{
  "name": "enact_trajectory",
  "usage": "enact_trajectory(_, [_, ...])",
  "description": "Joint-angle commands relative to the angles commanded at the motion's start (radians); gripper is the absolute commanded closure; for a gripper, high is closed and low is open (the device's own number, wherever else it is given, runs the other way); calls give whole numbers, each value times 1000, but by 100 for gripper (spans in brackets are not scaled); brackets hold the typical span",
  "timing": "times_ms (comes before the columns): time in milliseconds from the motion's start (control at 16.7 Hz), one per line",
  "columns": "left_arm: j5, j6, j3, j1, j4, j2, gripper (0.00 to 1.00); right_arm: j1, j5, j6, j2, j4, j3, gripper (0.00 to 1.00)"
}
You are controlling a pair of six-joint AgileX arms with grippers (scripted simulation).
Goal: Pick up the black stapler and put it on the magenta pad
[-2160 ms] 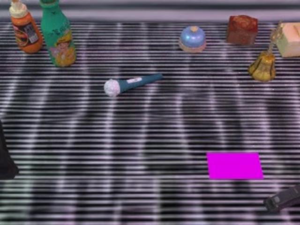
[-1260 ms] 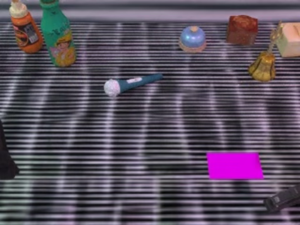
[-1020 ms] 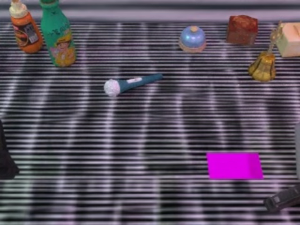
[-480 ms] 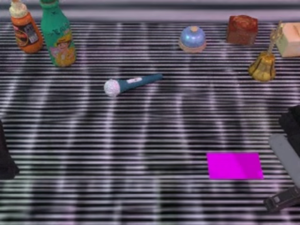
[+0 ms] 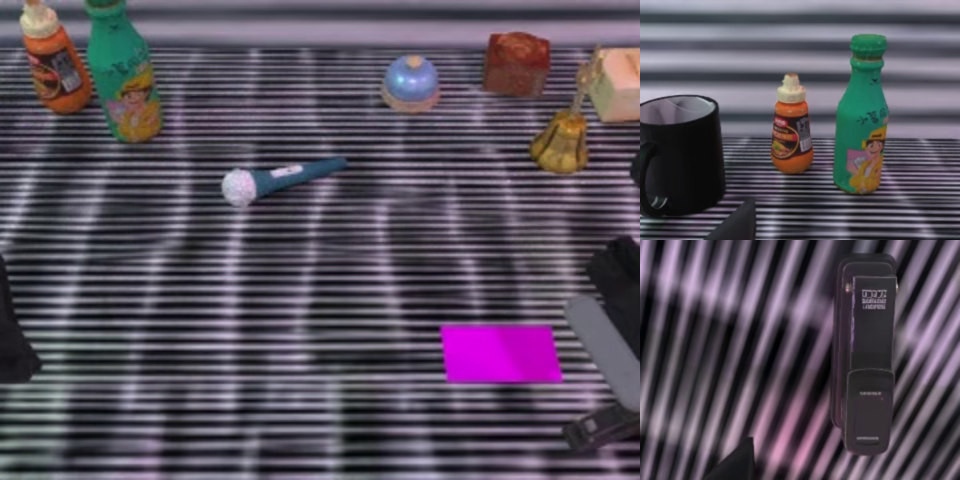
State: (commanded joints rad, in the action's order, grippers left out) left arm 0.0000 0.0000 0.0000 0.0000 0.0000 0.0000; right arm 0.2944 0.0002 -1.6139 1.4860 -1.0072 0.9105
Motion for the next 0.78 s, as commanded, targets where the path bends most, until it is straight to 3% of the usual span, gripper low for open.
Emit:
enact_trajectory(420, [0, 0, 0, 0, 0, 0, 0, 4, 0, 5, 149, 343, -183, 0])
enact_trajectory(780, [0, 0, 0, 0, 0, 0, 0, 5, 0, 6, 169, 381, -207, 0])
